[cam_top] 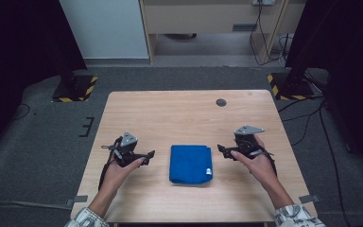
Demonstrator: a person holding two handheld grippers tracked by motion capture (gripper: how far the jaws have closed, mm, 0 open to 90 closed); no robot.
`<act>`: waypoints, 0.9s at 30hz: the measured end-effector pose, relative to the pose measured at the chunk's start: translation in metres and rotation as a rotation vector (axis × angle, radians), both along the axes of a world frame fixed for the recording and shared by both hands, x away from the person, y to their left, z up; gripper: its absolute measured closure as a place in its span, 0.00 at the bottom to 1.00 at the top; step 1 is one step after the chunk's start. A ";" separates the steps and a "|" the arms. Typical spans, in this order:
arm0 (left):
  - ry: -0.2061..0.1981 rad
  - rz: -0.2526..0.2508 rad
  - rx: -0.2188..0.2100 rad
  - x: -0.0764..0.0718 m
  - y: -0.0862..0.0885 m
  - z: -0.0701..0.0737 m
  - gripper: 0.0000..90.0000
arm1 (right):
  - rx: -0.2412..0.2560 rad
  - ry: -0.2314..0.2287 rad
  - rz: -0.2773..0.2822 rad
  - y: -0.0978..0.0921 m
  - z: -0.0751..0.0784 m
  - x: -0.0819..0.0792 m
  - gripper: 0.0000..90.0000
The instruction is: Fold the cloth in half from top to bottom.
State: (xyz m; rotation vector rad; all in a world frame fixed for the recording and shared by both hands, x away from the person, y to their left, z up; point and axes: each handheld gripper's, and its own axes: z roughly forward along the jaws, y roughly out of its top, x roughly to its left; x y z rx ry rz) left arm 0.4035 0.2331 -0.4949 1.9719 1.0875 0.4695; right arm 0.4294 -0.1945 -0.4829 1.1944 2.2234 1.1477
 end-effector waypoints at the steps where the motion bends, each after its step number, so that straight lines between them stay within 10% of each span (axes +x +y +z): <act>1: 0.001 0.004 0.001 0.000 0.001 -0.001 0.09 | 0.000 0.005 -0.006 -0.002 0.000 0.000 0.11; 27: 0.019 0.058 0.027 0.009 0.024 -0.007 0.09 | 0.025 0.014 -0.151 -0.063 -0.010 0.001 0.11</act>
